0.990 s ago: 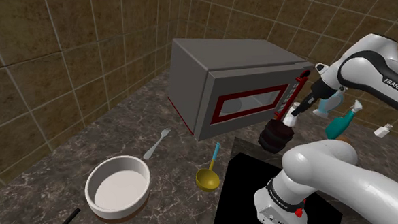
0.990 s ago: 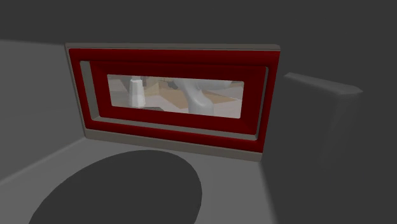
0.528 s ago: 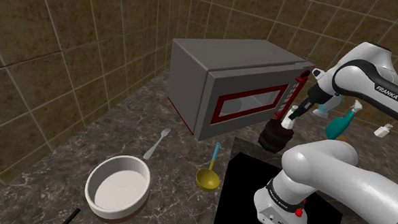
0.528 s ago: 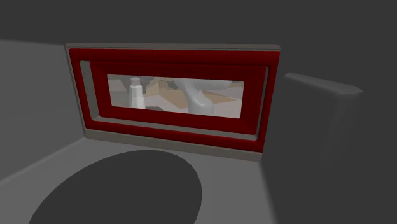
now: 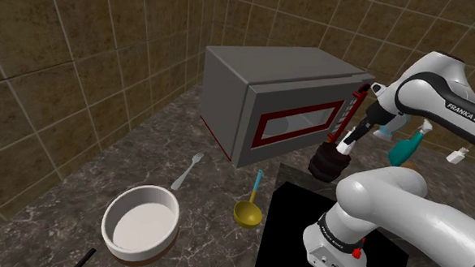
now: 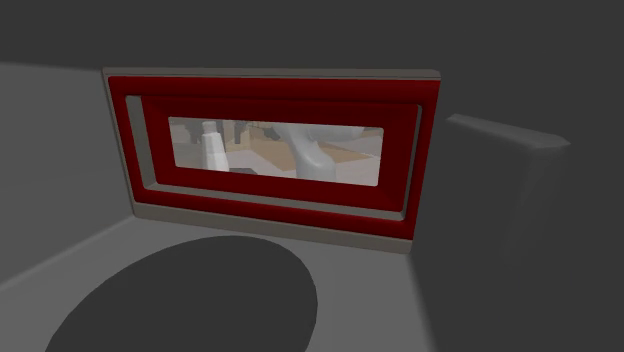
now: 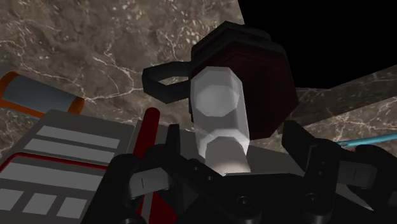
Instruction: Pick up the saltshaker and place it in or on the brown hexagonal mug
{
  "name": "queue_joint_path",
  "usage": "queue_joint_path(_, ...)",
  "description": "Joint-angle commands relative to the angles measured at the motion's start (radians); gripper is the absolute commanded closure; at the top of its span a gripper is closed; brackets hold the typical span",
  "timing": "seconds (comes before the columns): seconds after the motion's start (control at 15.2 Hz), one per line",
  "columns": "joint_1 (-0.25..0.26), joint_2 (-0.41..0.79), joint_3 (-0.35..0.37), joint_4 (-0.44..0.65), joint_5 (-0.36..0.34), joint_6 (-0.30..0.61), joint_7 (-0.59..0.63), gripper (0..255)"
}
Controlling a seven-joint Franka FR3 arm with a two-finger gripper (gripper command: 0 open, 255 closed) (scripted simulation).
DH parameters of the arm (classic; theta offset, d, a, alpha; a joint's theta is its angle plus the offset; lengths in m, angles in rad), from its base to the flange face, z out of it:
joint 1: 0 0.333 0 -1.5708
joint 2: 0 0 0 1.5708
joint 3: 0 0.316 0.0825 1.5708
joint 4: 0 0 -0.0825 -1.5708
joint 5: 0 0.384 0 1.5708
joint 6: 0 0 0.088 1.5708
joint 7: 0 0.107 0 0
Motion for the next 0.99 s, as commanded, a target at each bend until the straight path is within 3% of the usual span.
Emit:
queue_joint_path(0.0,0.000,0.000,0.000,-0.001,0.000,-0.001,0.000,0)
queue_joint_path(0.13,0.001,0.002,0.000,0.001,0.000,0.000,0.000,0)
queue_joint_path(0.4,0.024,-0.001,0.059,0.122,0.056,-0.120,-0.005,0)
queue_joint_path(0.92,0.024,0.000,0.059,0.122,0.056,-0.120,-0.005,0)
